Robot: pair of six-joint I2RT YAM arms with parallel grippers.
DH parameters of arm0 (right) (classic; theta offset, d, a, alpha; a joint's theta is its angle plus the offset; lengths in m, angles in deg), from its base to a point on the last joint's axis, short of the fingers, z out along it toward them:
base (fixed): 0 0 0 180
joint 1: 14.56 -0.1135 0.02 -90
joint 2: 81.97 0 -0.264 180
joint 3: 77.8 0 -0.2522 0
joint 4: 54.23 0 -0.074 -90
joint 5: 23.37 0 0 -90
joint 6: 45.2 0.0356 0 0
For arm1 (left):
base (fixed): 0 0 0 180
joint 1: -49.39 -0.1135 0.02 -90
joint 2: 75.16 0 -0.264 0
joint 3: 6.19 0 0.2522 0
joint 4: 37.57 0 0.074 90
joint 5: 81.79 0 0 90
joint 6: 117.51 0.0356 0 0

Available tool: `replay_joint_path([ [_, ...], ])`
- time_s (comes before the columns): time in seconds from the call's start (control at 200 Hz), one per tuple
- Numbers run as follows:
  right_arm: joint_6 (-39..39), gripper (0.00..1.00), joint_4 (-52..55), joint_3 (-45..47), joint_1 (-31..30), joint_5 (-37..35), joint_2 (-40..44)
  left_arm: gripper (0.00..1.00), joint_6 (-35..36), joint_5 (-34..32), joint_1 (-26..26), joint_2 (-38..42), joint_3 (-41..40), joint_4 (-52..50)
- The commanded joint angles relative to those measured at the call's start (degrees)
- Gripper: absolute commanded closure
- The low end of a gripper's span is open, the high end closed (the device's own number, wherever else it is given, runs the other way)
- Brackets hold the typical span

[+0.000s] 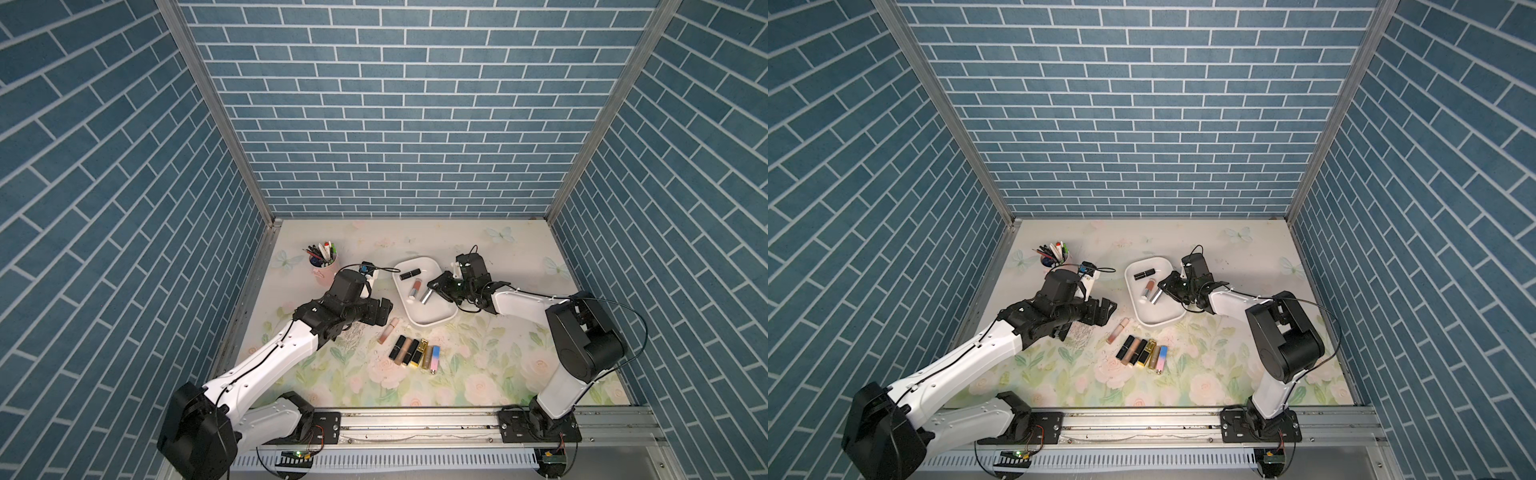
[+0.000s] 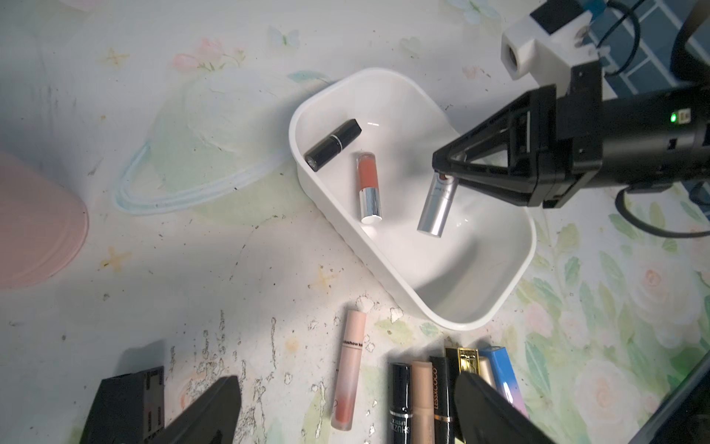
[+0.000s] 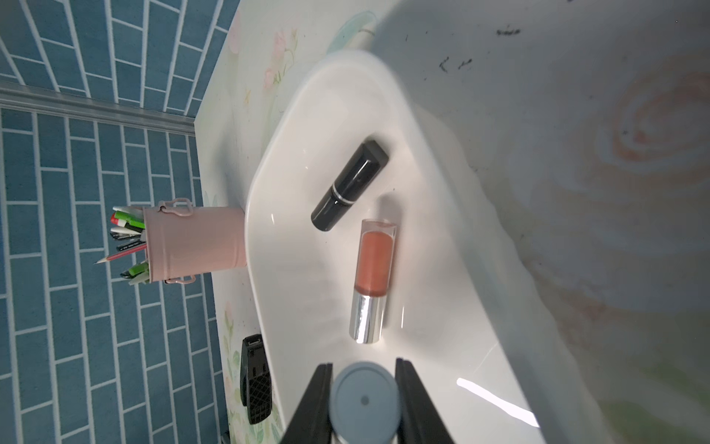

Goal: Put the lipstick into the storage box
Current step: Place the lipstick in the storage box.

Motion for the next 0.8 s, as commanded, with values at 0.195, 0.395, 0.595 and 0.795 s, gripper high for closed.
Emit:
replay_joint_path([
  [0.195, 0.11, 0.93, 0.50, -4.14, -0.39, -2.28, -6.21, 0.06, 1.41, -3.18, 0.76, -1.41, -0.80, -1.77],
  [0.395, 1.51, 0.88, -1.02, -5.65, -0.66, -1.52, -9.46, 0.06, 1.76, -3.20, 0.87, -1.28, -0.83, -2.23],
  [0.595, 2.50, 0.69, -2.19, -5.97, -0.79, -0.59, -10.44, 0.06, 1.79, -3.01, 0.87, -1.56, -0.93, -2.22],
  [0.795, 2.51, 0.55, -1.46, -6.70, -1.16, -1.20, -8.61, 0.06, 1.64, -2.57, 0.95, -1.74, -1.15, -1.81],
])
